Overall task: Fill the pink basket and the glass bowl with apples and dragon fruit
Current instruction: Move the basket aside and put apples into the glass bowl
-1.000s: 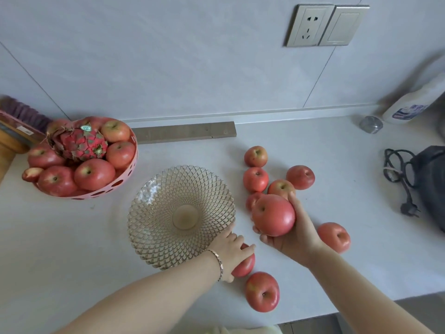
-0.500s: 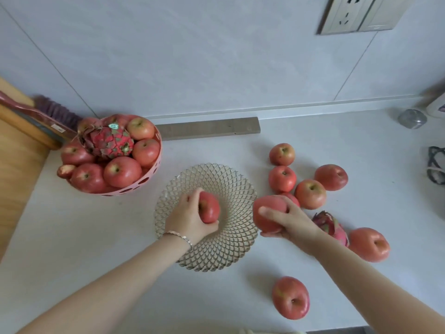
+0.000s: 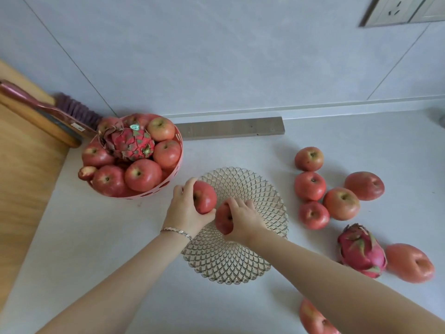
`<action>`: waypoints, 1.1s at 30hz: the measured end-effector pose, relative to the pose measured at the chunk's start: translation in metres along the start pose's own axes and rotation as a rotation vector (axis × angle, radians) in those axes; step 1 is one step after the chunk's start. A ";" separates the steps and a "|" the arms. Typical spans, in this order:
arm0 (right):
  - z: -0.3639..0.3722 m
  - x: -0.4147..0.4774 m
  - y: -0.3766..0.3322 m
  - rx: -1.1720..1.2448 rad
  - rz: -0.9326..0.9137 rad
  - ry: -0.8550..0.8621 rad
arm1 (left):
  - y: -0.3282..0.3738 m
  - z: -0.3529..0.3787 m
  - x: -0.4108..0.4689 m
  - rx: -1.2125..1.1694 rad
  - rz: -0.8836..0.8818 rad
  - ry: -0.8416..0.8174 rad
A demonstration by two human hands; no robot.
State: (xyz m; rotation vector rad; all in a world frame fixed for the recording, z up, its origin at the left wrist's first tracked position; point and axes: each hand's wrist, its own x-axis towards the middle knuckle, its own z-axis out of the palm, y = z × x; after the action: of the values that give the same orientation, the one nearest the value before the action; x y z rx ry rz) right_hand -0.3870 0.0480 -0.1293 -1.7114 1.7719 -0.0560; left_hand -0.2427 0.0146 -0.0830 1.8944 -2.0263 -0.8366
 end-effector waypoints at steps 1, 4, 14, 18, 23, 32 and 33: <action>0.002 0.000 0.000 -0.021 -0.010 -0.002 | 0.002 0.001 0.005 -0.004 0.005 -0.008; 0.005 -0.004 0.000 -0.009 -0.006 0.034 | 0.013 0.012 0.021 0.034 0.050 -0.054; 0.002 -0.024 0.013 0.292 0.188 -0.046 | 0.029 0.061 0.043 0.160 0.062 -0.151; -0.013 -0.040 0.027 0.303 0.161 0.061 | 0.028 0.065 0.039 0.126 0.054 -0.134; -0.052 -0.051 0.078 0.169 0.318 0.500 | 0.026 0.069 0.034 0.196 0.095 -0.155; -0.086 -0.002 0.115 -0.053 0.635 0.348 | 0.028 0.069 0.035 0.285 0.093 -0.210; -0.087 0.002 0.117 -0.069 0.664 0.320 | 0.028 0.068 0.035 0.291 0.096 -0.219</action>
State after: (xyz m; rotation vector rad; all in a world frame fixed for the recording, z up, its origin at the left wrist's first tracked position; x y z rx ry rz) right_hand -0.5308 0.0272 -0.1174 -1.1206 2.5243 0.0240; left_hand -0.3073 -0.0031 -0.1295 1.8993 -2.4689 -0.7906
